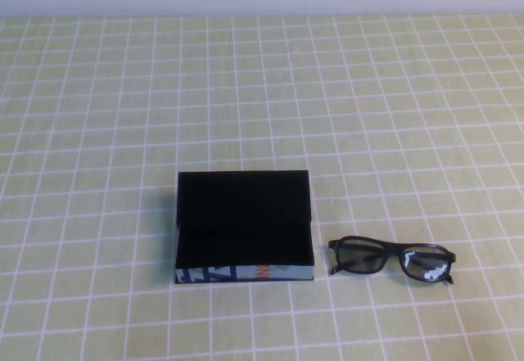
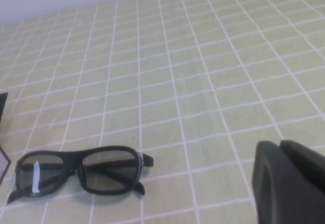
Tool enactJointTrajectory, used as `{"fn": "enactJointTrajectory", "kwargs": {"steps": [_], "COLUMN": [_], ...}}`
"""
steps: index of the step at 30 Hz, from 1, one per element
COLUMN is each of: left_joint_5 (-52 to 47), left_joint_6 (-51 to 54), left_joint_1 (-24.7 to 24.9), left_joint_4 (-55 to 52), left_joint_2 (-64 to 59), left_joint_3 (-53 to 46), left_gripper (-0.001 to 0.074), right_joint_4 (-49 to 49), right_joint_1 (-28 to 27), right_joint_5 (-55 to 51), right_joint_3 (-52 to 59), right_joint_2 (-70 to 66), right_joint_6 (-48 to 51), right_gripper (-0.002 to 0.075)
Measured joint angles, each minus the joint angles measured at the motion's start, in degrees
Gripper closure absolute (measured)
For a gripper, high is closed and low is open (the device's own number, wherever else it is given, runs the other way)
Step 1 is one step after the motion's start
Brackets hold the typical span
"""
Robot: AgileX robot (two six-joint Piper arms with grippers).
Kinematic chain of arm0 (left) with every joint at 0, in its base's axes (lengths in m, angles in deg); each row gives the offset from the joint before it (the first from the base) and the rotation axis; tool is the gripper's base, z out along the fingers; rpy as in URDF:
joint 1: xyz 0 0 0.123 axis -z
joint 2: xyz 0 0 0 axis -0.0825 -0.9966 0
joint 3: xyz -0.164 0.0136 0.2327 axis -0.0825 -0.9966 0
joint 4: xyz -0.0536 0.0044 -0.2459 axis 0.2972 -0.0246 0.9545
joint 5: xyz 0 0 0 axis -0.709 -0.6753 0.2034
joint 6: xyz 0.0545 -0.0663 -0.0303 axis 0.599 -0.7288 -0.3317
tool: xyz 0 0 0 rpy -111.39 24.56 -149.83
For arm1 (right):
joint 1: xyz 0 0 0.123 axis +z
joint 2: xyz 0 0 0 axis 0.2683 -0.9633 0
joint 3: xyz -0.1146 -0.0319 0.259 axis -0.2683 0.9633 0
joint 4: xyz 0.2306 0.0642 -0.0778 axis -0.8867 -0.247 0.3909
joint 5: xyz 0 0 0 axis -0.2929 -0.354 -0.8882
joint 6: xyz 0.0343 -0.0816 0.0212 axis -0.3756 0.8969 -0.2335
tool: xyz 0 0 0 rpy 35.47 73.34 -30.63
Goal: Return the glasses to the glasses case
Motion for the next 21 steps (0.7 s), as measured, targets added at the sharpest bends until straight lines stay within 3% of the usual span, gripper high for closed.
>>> {"fn": "enactJointTrajectory", "kwargs": {"steps": [5,15,21], "left_joint_5": [5.14,31.75,34.25], "left_joint_6": [-0.11,-2.36,-2.47], "left_joint_1": [0.0,0.0,0.0], "left_joint_4": [0.0,-0.28,-0.46], "left_joint_2": [0.0,0.0,0.0], "left_joint_3": [0.0,0.0,0.0], "left_gripper": [0.0738,0.0738,0.0738], "right_joint_4": [0.0,0.0,0.0], "right_joint_1": [0.0,0.0,0.0], "right_joint_5": [5.26,21.85,22.43], "right_joint_3": [0.0,0.0,0.0], "right_joint_2": [0.0,0.0,0.0], "right_joint_6": [0.0,0.0,0.0], "right_gripper": [0.0743,0.0743,0.0743]}}
